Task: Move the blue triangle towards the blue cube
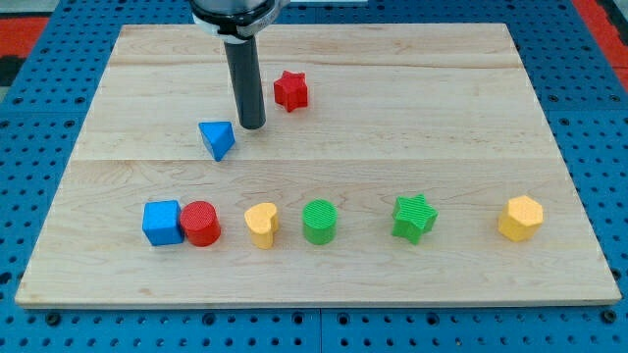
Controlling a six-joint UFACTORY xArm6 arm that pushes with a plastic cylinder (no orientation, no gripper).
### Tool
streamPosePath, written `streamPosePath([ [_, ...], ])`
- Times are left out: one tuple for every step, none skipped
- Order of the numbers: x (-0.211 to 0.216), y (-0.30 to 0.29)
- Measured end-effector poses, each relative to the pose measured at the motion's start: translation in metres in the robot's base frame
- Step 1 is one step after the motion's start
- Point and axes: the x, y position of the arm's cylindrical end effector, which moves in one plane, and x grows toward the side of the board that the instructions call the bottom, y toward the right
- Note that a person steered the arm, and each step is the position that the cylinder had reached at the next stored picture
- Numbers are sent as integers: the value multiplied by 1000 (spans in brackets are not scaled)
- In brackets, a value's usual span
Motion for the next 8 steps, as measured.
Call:
streamPosePath([
  [15,-23],
  [27,-43],
  [33,-77],
  [33,-107],
  [44,-121],
  [41,-127],
  [36,-120],
  [36,-73],
])
